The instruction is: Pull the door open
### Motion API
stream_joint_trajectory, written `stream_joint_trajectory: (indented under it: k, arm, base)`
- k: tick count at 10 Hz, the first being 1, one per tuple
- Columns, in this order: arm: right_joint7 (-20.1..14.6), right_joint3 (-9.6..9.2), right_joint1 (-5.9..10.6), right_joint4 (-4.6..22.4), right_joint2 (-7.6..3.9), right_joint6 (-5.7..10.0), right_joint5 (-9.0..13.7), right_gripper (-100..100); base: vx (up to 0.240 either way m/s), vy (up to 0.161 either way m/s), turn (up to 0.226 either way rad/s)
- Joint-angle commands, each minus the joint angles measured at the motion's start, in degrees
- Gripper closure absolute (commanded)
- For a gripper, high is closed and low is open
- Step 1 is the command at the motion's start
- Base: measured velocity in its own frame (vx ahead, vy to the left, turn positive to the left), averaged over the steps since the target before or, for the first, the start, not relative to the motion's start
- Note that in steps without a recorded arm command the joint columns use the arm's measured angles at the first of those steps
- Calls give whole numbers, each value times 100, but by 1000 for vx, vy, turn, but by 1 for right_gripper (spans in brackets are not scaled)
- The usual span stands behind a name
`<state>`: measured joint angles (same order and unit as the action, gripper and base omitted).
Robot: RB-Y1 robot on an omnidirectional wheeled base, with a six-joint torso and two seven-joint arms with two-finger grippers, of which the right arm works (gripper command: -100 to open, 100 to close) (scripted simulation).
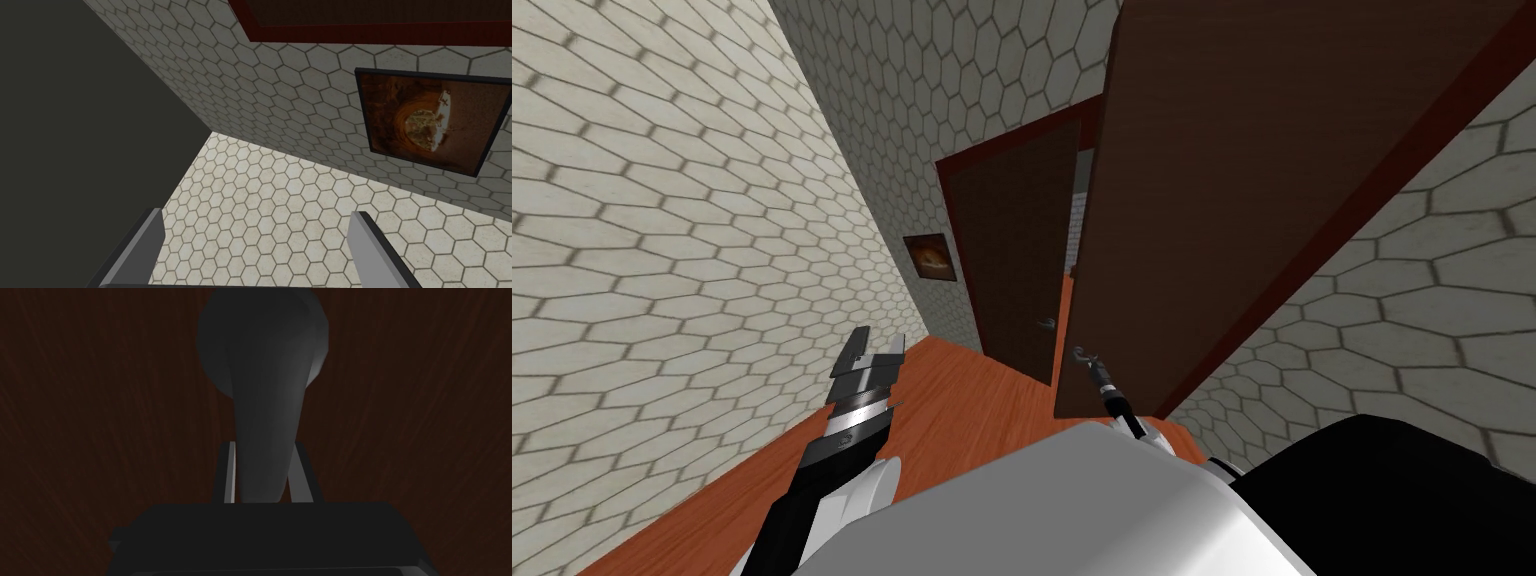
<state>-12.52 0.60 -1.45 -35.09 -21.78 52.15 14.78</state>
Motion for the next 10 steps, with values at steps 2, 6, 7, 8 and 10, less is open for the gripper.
stream_joint_trajectory:
  k: [2, 6, 7, 8, 10]
  arm:
    - [12, -171, 56, 7, 35, 35, 51, 100]
    - [-74, -301, -13, -11, -74, 99, 46, 100]
    - [-122, -370, -46, -41, -101, 139, 15, 100]
    - [-175, -446, -83, -74, -130, 183, -20, 100]
    - [-259, -566, -142, -126, -177, 252, -75, 100]
  base:
    - [-233, -91, 192]
    - [-186, -15, 82]
    - [-226, -28, 59]
    - [-233, -39, 79]
    - [-138, -21, 48]
